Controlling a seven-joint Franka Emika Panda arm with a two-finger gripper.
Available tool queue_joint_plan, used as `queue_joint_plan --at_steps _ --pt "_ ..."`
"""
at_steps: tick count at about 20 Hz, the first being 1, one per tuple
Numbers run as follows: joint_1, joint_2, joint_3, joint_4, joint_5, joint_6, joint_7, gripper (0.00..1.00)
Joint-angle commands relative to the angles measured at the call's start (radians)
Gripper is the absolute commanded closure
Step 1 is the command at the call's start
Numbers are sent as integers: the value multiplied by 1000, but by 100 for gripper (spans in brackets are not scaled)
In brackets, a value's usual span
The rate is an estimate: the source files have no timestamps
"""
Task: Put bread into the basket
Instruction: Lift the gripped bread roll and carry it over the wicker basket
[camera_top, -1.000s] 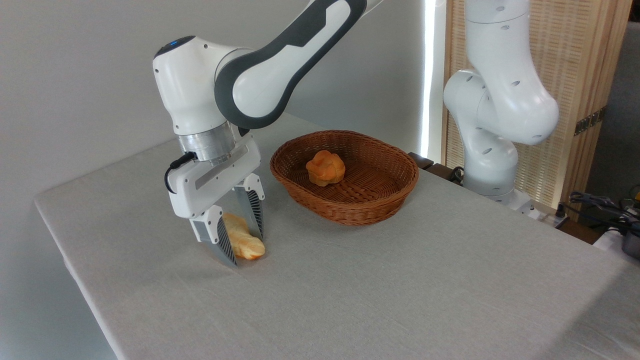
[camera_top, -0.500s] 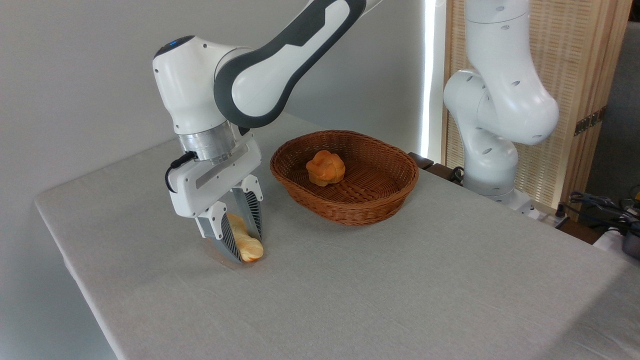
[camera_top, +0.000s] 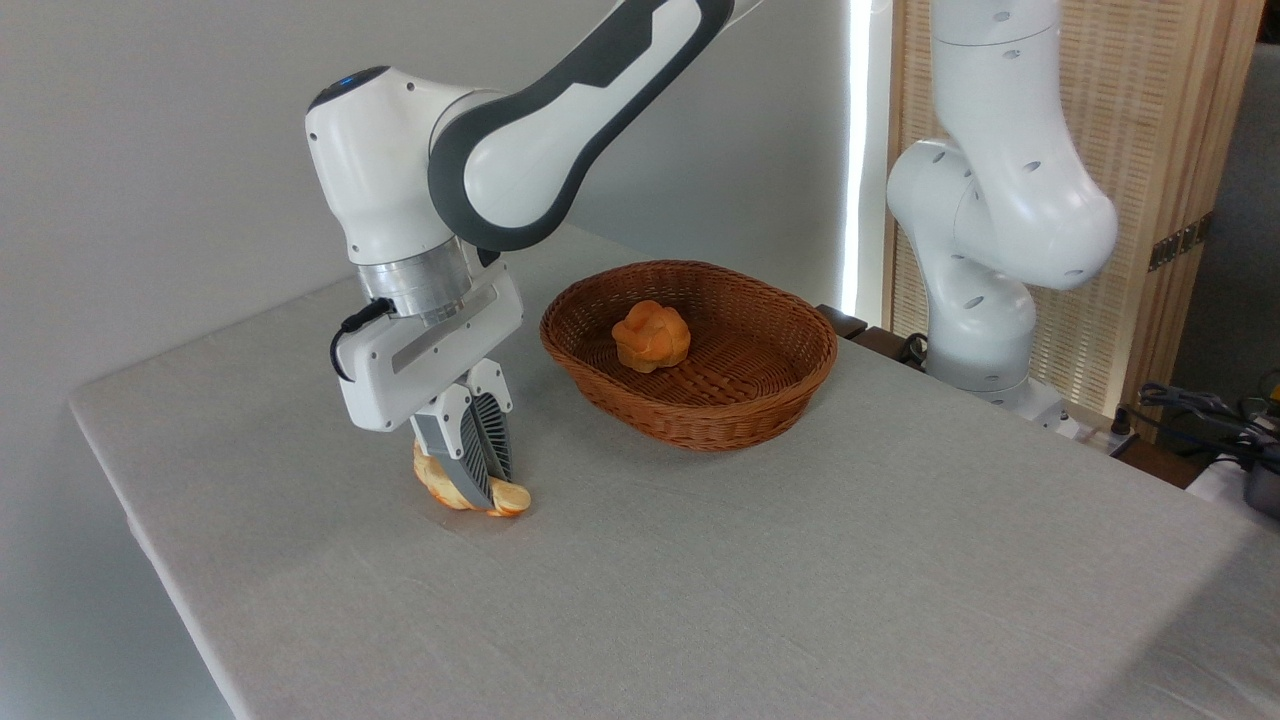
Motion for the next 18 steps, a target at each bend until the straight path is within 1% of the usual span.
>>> queue_joint_plan --at_steps 1,5,6,7,9,11,12,14,16,18 --pt "2 -35 2 12 2 -64 -18 98" --pt "2 -86 10 14 -10 -118 -13 98" --pt "2 -100 10 14 -20 -138 -15 98" --pt "2 -113 7 18 -41 -155 -18 98" --pt "2 -135 1 43 -70 -230 -20 98" --pt "0 -144 -2 81 -75 -325 -15 97" --pt "0 -146 -2 99 -87 -365 -15 97" --pt "0 -169 -1 123 -118 -419 -12 97" --pt "0 -195 1 123 -148 -449 -9 97" --pt "0 -225 2 121 -171 -514 -4 97"
